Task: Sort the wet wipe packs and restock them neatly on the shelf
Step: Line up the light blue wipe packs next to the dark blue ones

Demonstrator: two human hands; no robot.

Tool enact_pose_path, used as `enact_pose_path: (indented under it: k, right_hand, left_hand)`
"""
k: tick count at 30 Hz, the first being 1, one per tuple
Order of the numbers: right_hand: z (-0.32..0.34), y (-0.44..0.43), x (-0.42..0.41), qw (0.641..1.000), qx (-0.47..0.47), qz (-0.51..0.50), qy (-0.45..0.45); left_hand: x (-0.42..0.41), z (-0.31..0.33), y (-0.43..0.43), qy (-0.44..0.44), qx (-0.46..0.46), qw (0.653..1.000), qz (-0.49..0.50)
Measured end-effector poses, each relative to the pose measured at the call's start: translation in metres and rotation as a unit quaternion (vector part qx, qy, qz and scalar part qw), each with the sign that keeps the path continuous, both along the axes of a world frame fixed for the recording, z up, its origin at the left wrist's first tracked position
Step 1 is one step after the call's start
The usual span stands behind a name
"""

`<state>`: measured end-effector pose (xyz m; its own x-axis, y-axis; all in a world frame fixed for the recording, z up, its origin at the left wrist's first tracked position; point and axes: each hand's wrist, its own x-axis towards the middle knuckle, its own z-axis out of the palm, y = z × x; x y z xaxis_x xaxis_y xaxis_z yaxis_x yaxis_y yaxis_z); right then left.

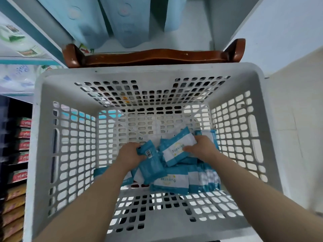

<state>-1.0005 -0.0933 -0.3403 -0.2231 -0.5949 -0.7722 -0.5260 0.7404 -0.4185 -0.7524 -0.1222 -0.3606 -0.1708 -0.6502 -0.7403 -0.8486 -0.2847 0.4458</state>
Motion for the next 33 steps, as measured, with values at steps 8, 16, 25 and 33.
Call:
enact_pose_path:
  k: [8,16,25,33]
  right_hand:
    - [0.003,-0.001,0.018,0.997,0.016,0.073,0.032]
    - [0.047,-0.025,0.037,0.988,-0.086,0.128,0.005]
    - [0.186,-0.07,0.13,0.917,-0.341,0.2,-0.062]
    - [0.296,-0.082,0.288,0.833,-0.48,0.23,-0.153]
  left_hand:
    - [0.018,0.019,0.005,0.043,0.014,0.994,0.101]
    - [0.051,0.087,-0.003,0.025,-0.097,0.972,0.211]
    - [0.123,0.202,0.021,0.116,-0.34,0.851,0.383]
    - [0.245,0.293,0.068,0.185,-0.447,0.684,0.546]
